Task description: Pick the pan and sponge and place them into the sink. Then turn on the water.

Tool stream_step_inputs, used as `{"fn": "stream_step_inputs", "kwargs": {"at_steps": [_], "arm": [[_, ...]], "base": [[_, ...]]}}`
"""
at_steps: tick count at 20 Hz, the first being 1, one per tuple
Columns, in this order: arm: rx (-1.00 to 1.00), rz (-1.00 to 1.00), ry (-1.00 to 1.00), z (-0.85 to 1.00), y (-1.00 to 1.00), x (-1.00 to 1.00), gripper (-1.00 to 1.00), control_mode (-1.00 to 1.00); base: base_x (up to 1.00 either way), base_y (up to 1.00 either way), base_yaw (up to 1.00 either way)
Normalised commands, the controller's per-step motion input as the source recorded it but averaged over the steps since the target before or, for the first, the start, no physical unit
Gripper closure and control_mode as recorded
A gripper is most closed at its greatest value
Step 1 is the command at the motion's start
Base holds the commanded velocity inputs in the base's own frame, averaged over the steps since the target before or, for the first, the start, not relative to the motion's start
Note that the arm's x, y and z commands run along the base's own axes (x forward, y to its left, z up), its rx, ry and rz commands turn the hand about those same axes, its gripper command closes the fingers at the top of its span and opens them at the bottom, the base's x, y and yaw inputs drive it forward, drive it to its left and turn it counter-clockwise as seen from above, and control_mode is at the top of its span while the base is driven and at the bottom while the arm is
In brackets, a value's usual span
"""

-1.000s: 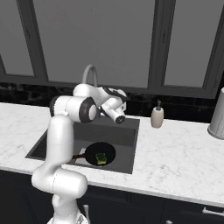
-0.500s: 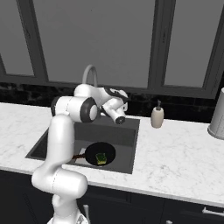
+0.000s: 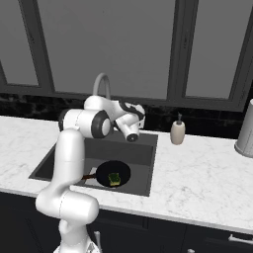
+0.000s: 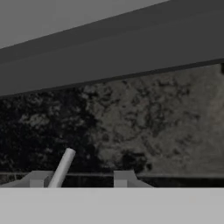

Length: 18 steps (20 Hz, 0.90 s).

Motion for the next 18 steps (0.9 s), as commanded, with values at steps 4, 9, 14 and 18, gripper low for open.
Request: {"fn": "stream_step_inputs", "kwargs": {"at_steps": [4, 9, 14, 18], "arm": [[0.10, -0.07, 0.00, 0.00, -0.76, 0.38, 1.00, -1.00], [0.11, -0.03, 0.00, 0.00, -0.79, 0.34, 1.00, -1.00], [0.17, 0.00, 0.02, 0.00, -0.93, 0.26, 1.00, -1.00], [0.23, 0.00, 0.06, 0.00, -1.00, 0.25, 1.00, -1.00]], "base": [[0.00, 0.00, 0.00], [0.00, 0.00, 0.00], [0.00, 0.00, 0.00], [0.00, 0.00, 0.00]]}}
